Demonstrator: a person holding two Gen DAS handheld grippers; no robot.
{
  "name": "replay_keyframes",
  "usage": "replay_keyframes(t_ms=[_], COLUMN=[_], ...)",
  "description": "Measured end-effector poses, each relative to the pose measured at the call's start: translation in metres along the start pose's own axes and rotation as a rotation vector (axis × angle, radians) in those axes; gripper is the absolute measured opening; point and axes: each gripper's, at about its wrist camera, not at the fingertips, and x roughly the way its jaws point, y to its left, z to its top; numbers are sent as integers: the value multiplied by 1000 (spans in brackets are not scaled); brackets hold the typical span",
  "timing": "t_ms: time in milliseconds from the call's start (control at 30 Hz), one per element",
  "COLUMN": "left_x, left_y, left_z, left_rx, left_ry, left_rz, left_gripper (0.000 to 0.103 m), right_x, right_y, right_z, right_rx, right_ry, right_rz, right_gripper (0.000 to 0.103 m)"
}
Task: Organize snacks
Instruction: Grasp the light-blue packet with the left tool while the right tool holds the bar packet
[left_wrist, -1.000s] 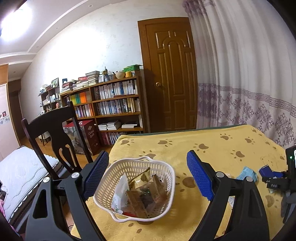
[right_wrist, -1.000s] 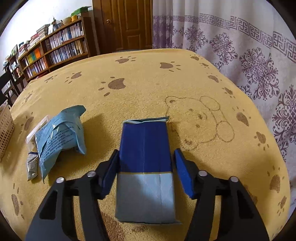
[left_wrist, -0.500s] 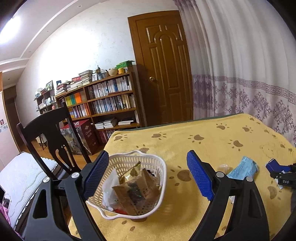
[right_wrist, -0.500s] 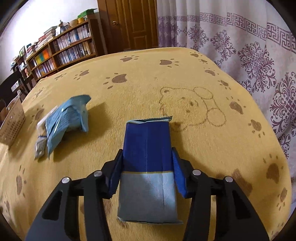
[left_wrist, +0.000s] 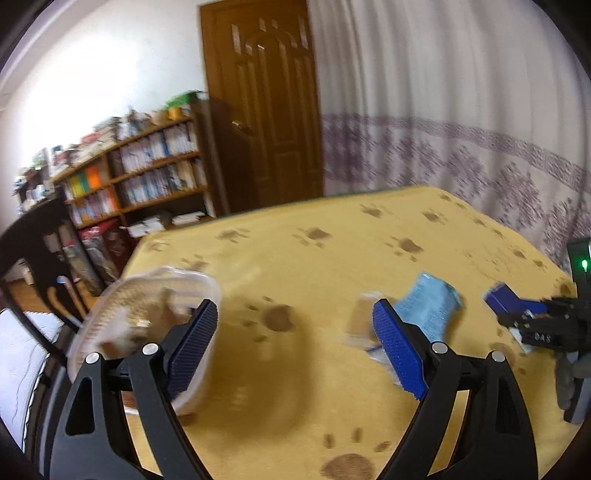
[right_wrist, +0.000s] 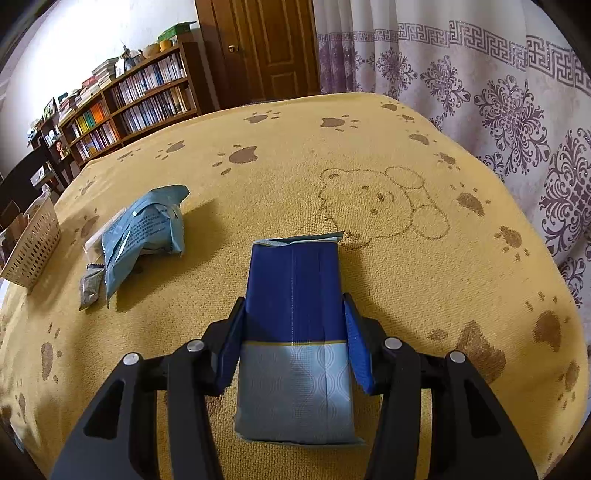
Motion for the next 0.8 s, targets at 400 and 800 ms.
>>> replay_keyframes(t_ms=[400, 800], left_x=[86, 130], left_y=[-74, -114], left_z=[4, 10], left_rx=[92, 173], left_ry=[144, 218], left_rz=[-270, -325], left_gripper=[87, 87], right_x=[-1, 0], right_y=[-5, -6], right_z=[1, 1], right_rx=[21, 28], right_ry=[-3, -4], right_rz=[29, 38], right_gripper=[51, 51])
